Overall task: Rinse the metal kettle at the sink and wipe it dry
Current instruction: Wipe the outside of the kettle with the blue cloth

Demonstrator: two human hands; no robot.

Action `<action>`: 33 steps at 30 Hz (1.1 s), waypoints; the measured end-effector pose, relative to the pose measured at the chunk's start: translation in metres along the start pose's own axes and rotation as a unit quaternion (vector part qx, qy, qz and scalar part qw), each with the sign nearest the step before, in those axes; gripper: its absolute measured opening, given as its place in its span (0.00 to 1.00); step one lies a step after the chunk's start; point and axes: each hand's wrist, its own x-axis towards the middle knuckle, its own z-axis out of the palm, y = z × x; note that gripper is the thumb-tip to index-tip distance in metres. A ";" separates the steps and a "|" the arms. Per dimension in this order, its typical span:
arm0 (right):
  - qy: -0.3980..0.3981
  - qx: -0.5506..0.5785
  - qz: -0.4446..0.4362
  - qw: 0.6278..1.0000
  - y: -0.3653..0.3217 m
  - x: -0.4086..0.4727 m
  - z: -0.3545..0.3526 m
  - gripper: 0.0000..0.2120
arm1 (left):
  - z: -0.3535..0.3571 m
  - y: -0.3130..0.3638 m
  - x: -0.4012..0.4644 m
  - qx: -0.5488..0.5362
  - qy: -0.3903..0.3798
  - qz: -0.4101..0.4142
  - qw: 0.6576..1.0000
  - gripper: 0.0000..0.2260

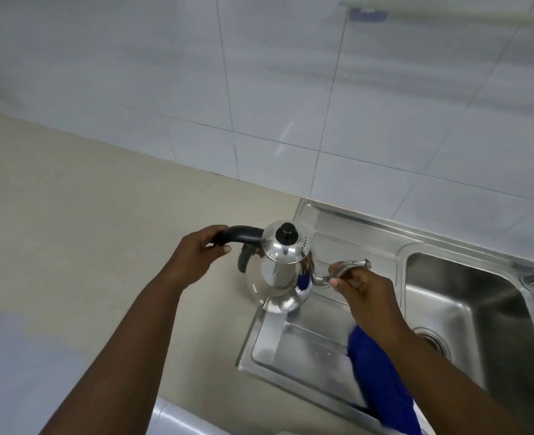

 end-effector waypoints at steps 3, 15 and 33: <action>-0.023 -0.014 -0.019 0.999 -0.011 0.020 0.030 0.09 | -0.028 -0.015 0.009 0.008 0.031 -0.008 0.999 0.13; -0.068 -0.122 -0.066 0.988 -0.015 0.064 0.123 0.06 | -0.083 -0.075 0.041 0.007 0.070 -0.063 0.995 0.16; -0.101 -0.142 -0.063 0.983 -0.013 0.076 0.144 0.07 | -0.087 -0.105 0.052 -0.017 0.092 -0.085 0.992 0.20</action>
